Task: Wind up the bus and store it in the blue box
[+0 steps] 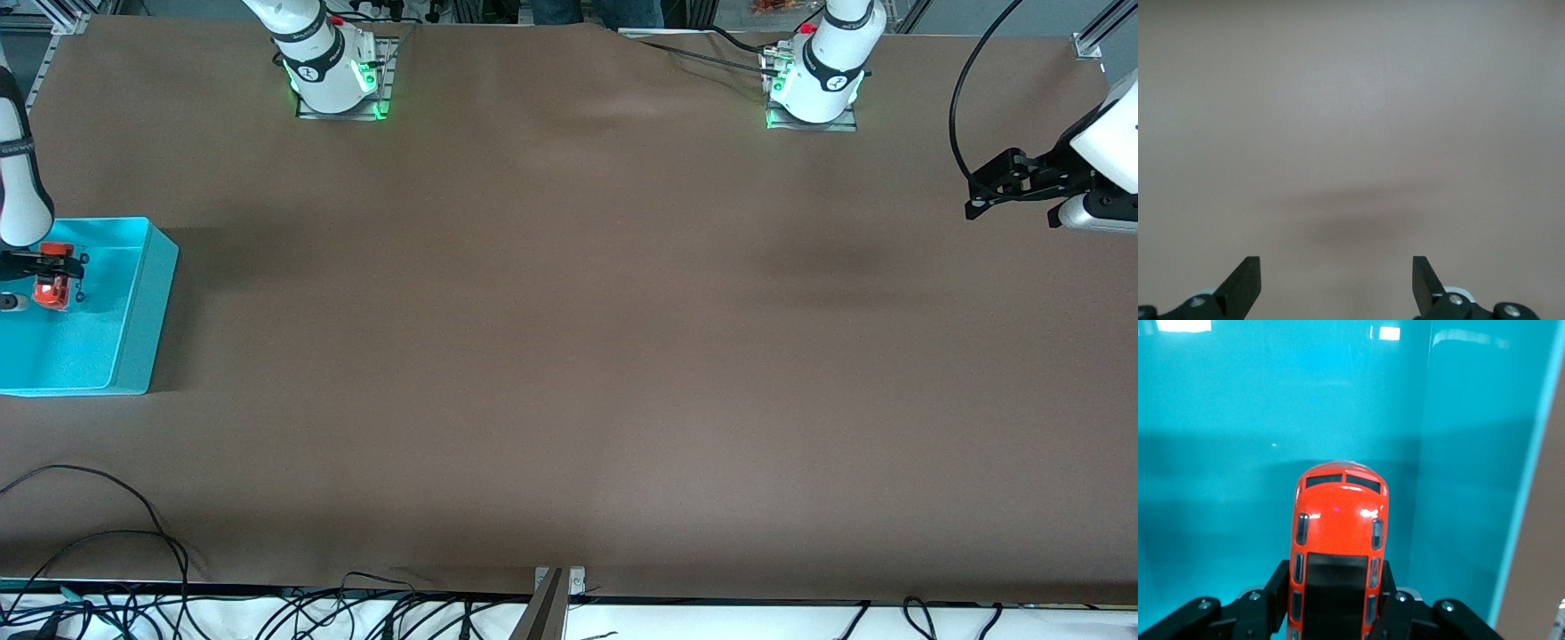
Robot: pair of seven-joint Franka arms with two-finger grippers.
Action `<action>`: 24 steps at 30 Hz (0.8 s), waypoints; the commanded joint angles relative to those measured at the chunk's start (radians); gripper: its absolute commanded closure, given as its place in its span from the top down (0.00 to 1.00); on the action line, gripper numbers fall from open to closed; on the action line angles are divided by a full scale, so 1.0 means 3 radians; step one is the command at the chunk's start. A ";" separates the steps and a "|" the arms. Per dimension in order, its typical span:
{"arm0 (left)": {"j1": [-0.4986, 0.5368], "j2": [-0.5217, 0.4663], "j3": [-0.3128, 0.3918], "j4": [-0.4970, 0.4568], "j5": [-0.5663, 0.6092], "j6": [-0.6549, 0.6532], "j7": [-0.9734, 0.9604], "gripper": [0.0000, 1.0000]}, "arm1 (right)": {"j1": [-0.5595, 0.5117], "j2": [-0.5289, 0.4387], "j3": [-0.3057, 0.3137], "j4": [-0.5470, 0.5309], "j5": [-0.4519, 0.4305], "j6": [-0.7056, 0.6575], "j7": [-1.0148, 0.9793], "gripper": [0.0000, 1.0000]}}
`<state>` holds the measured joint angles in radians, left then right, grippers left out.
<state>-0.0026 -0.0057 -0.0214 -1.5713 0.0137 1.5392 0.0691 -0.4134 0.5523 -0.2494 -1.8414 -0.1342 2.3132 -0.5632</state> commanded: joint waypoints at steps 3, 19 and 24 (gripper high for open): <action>0.0003 0.0050 -0.0010 0.0114 -0.0046 -0.0058 -0.0026 1.00 | -0.0135 0.0225 0.0095 0.0125 0.0090 0.0158 -0.0122 0.00; 0.0003 0.0050 -0.0011 0.0114 -0.0046 -0.0063 -0.0026 1.00 | -0.0156 0.0204 0.0151 0.0089 0.0095 0.0189 -0.0122 1.00; 0.0003 0.0050 -0.0011 0.0114 -0.0046 -0.0058 -0.0026 1.00 | -0.0156 0.0097 0.0182 0.0099 0.0095 0.0098 -0.0117 1.00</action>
<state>-0.0026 -0.0056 -0.0221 -1.5712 0.0137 1.5392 0.0691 -0.4425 0.6094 -0.2173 -1.8272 -0.1278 2.3749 -0.5689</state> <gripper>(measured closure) 0.000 0.154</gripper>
